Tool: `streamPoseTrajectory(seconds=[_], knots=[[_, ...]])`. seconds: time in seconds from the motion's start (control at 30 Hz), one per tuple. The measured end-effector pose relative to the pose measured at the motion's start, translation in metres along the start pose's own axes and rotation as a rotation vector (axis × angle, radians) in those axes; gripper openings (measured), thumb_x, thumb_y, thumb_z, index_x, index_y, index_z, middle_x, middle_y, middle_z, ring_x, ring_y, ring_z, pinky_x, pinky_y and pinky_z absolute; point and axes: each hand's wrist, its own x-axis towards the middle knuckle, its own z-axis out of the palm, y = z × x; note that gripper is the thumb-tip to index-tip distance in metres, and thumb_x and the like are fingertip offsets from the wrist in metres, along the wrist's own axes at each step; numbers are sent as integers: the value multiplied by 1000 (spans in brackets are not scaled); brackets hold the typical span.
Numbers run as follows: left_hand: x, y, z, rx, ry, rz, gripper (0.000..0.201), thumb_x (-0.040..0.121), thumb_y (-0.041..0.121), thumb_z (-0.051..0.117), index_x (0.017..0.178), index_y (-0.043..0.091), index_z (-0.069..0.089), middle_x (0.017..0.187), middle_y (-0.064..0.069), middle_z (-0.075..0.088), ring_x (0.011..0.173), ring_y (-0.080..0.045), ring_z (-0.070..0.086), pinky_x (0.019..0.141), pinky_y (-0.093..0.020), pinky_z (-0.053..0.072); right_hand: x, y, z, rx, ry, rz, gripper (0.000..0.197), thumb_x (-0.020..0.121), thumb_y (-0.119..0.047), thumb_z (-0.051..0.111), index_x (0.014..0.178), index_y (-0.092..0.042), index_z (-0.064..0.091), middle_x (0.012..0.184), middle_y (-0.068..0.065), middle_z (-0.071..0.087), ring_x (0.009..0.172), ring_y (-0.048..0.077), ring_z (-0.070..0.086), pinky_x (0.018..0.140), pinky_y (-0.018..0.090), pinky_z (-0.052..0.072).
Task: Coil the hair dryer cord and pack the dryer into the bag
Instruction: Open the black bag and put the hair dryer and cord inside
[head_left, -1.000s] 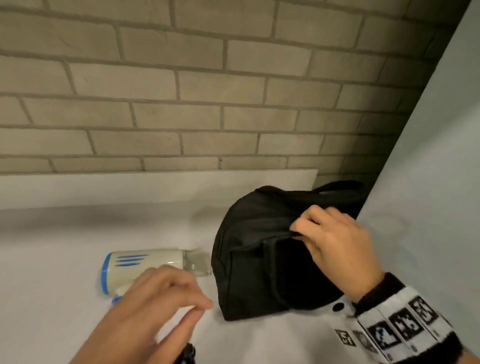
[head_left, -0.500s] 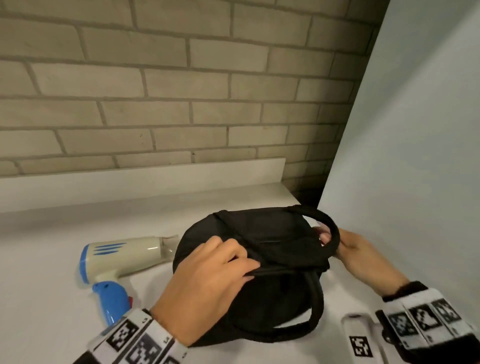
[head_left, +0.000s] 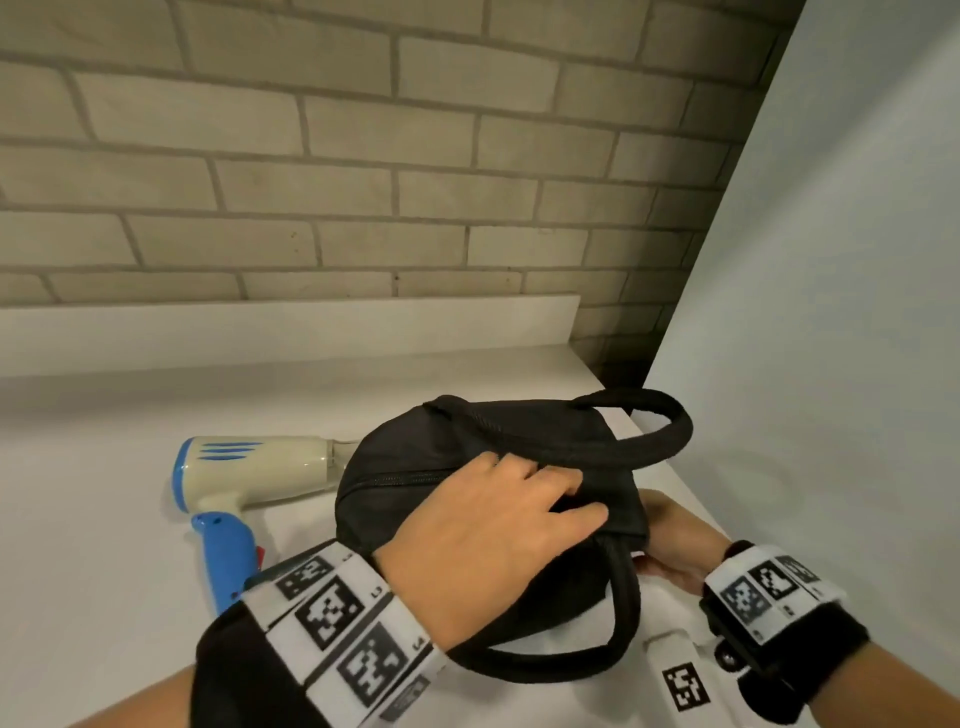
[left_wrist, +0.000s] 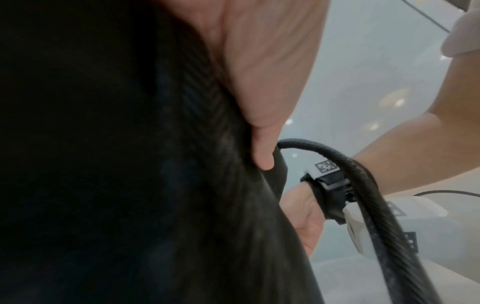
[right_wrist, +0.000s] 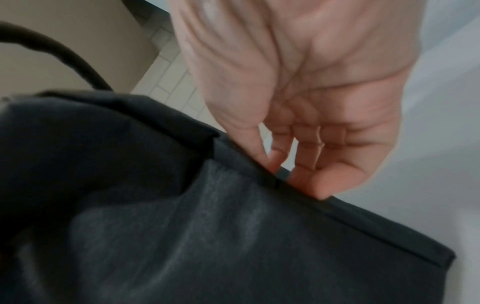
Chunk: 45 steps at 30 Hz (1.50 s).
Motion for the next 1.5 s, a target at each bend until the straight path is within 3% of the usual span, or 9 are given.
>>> streamPoseTrajectory(seconds=[0.2,0.4,0.6,0.87,0.97,1.1,1.33,1.43,1.5], knots=[[14,15,10,-9,12,58,43,78,14,32,101,33,63,108,10,69,103,-15,64,90,-32,51,-1,7,8,71,-36,16,19,86,-4,47,98,3,59,87,19,53,83,30,46,74,40,38],[14,11,18,-35,-69,48,50,72,17,29,103,35,64,107,14,70,102,-11,65,84,-32,55,-12,-13,-1,-244,98,-144,37,85,11,37,56,-10,47,53,2,46,51,12,40,39,11,31],[18,2,18,-4,46,79,53,71,16,28,109,30,62,107,11,70,102,-17,65,81,-37,56,-33,-41,-22,-43,71,-173,27,91,-15,47,68,-11,61,70,9,56,58,12,49,46,18,33],[26,-2,14,-87,107,72,45,75,13,33,112,17,60,114,-5,68,105,-29,63,85,-52,51,-55,-74,-29,-62,167,-367,27,83,-18,59,57,-15,62,41,-8,55,44,0,48,43,12,35],[33,1,11,-348,27,-62,25,90,20,41,111,13,52,101,-5,60,97,-24,59,98,-47,44,-52,-78,-13,-178,218,-440,26,82,-12,59,57,-10,61,43,-8,54,48,3,48,52,16,39],[35,2,10,-690,-13,-205,16,85,15,54,94,11,41,92,-2,48,83,-17,56,78,-37,52,-45,-70,2,-104,214,-423,22,81,-5,59,61,5,62,49,1,57,51,9,51,57,22,42],[32,-22,-9,-1218,-170,-492,25,77,7,48,88,29,51,97,7,55,80,1,49,70,-10,42,-38,-55,2,126,264,-240,31,75,-21,69,49,-14,53,36,-8,41,40,6,35,45,18,30],[42,-18,-3,-881,-75,-576,15,82,11,56,76,25,53,89,9,52,79,0,51,75,-2,40,-35,-55,3,186,267,-232,34,76,-19,67,47,-15,50,37,-6,39,40,7,33,47,21,28],[51,-10,0,-645,-100,-537,12,81,24,62,90,17,58,96,3,53,89,-11,54,80,-19,44,-35,-55,4,190,272,-273,31,77,-13,66,50,-11,50,37,-5,38,36,5,32,43,18,29]])
